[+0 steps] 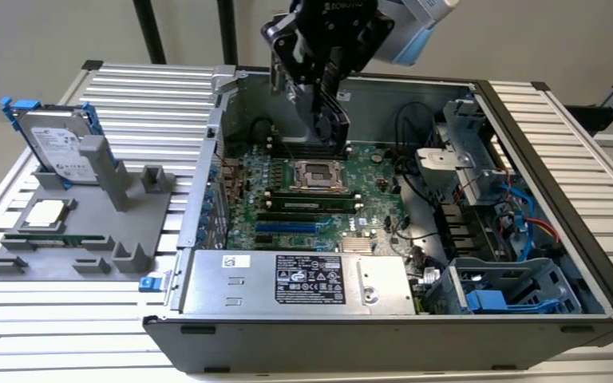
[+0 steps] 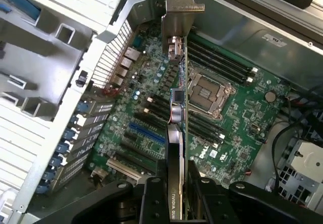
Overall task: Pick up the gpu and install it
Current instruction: 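Insert the gpu into the slot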
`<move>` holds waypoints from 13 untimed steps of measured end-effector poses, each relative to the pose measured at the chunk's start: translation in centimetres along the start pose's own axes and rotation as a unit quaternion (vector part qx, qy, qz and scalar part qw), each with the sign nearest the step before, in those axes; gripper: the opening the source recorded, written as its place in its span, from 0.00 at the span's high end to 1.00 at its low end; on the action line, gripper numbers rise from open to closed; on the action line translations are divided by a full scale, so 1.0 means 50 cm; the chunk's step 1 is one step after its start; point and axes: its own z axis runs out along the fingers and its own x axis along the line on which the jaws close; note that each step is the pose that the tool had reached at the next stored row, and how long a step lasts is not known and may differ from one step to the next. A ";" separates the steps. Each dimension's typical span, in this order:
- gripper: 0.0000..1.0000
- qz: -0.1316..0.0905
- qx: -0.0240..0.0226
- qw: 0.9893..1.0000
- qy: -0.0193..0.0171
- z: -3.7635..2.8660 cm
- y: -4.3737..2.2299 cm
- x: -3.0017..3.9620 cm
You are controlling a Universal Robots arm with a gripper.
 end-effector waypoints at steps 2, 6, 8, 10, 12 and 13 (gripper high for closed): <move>1.00 -0.010 0.000 1.000 0.000 0.000 0.000 0.000; 1.00 -0.029 0.000 1.000 0.001 0.000 0.000 0.000; 1.00 -0.038 0.000 0.999 0.002 0.000 0.000 0.000; 1.00 -0.046 0.000 0.999 0.002 0.000 0.000 0.000; 1.00 -0.055 0.000 0.998 0.002 0.000 0.000 0.000; 1.00 -0.059 0.000 0.998 0.003 0.000 0.000 0.000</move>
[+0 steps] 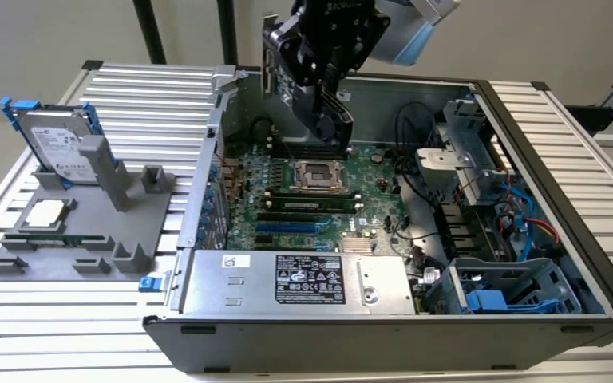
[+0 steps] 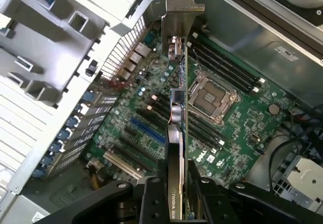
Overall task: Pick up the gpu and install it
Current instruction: 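Insert the gpu into the slot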
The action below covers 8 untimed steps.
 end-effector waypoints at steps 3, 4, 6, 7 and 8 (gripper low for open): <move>1.00 -0.013 0.000 1.000 0.001 0.000 0.000 0.000; 1.00 -0.017 0.000 1.000 0.001 0.000 0.000 0.000; 1.00 -0.026 0.000 1.000 0.001 0.000 0.000 0.000; 1.00 -0.030 0.000 1.000 0.001 0.000 0.000 0.000; 1.00 -0.034 0.000 0.999 0.002 0.000 0.000 0.000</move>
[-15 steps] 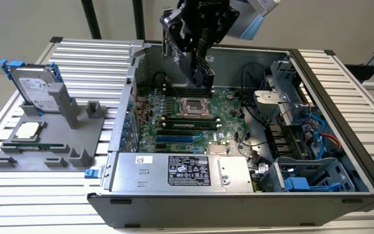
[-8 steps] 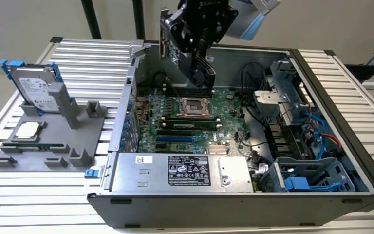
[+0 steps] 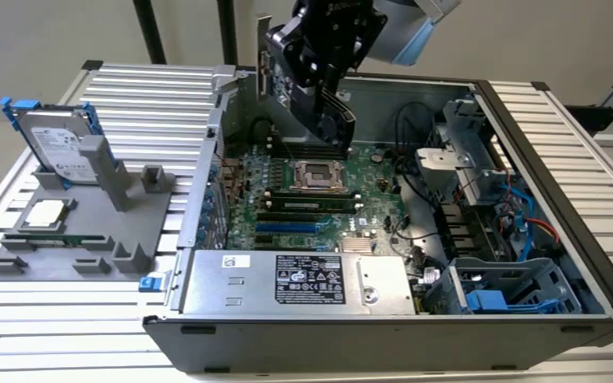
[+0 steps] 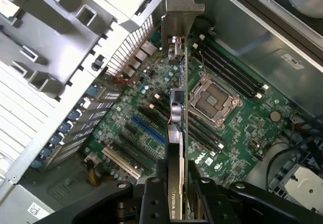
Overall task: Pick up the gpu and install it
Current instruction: 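Insert the gpu into the slot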
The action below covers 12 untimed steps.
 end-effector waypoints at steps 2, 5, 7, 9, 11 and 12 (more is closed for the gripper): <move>1.00 -0.009 0.000 1.000 0.000 0.000 0.000 0.000; 1.00 -0.022 0.000 1.000 0.001 0.000 0.000 0.000; 1.00 -0.031 0.000 1.000 0.001 0.000 0.000 0.000; 1.00 -0.039 0.000 0.999 0.002 0.000 0.000 0.000; 1.00 -0.048 0.000 0.999 0.002 0.000 0.000 0.000; 1.00 -0.052 0.000 0.999 0.002 0.000 0.000 0.000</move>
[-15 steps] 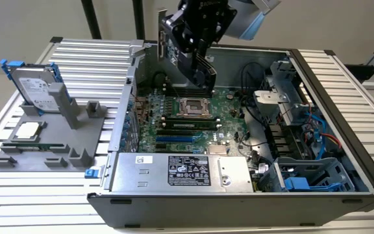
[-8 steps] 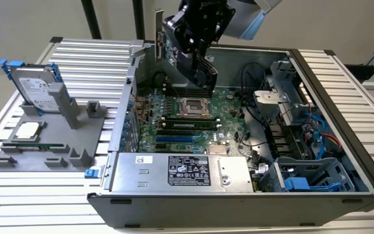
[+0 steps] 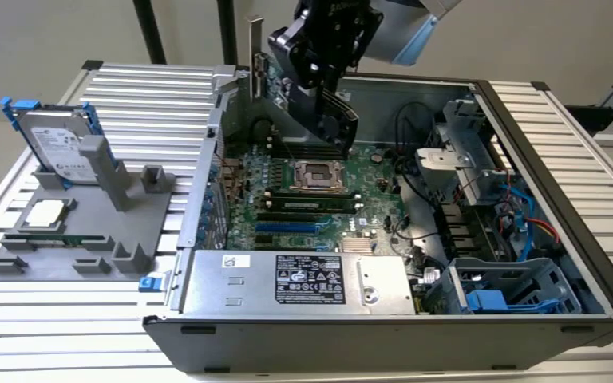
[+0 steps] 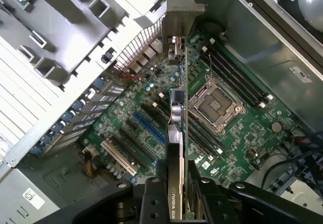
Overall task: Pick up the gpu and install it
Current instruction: 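Insert the gpu into the slot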
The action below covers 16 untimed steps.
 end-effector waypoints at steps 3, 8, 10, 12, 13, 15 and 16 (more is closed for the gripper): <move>1.00 -0.013 0.000 1.000 0.001 0.000 0.000 0.000; 1.00 -0.034 0.000 0.999 0.002 0.000 0.000 0.000; 1.00 -0.043 0.000 0.999 0.002 0.000 0.000 0.000; 1.00 -0.051 0.000 0.999 0.002 0.000 0.000 0.000; 1.00 -0.055 0.000 0.998 0.003 0.000 0.000 0.000; 1.00 -0.063 0.001 0.998 0.003 0.000 0.000 0.000; 1.00 -0.068 0.001 0.998 0.003 0.000 0.000 0.000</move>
